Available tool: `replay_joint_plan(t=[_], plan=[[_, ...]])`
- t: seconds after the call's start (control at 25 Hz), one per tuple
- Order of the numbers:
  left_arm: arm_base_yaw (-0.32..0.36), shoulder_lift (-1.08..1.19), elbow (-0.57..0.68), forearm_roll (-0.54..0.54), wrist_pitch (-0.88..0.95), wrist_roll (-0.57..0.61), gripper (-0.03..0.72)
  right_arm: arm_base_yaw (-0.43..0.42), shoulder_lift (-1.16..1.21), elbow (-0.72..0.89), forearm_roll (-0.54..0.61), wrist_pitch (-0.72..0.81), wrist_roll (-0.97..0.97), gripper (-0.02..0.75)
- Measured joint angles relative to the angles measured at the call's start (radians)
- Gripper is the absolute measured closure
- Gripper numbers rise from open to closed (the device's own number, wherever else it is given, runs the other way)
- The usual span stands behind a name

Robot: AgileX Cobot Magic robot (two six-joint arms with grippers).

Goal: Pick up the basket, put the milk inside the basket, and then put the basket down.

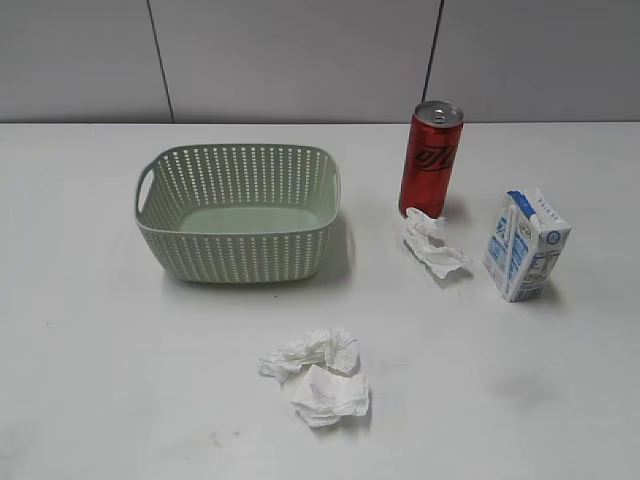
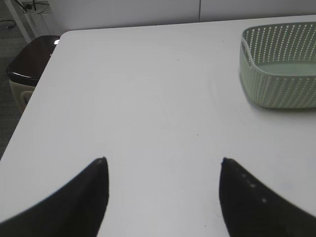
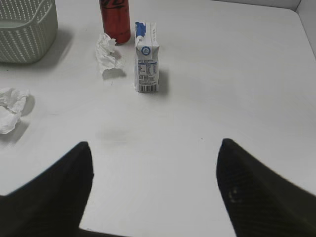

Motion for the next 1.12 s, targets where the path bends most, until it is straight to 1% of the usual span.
replay_joint_plan(t=[0.8, 1.12], plan=[[0.0, 0.0, 0.0, 0.0, 0.0, 0.0, 0.156, 0.0, 0.0, 0.0, -0.001, 0.0, 0.0, 0.149], [0.0, 0.0, 0.0, 0.0, -0.006, 0.0, 0.168, 0.0, 0.0, 0.0, -0.002, 0.0, 0.0, 0.149]])
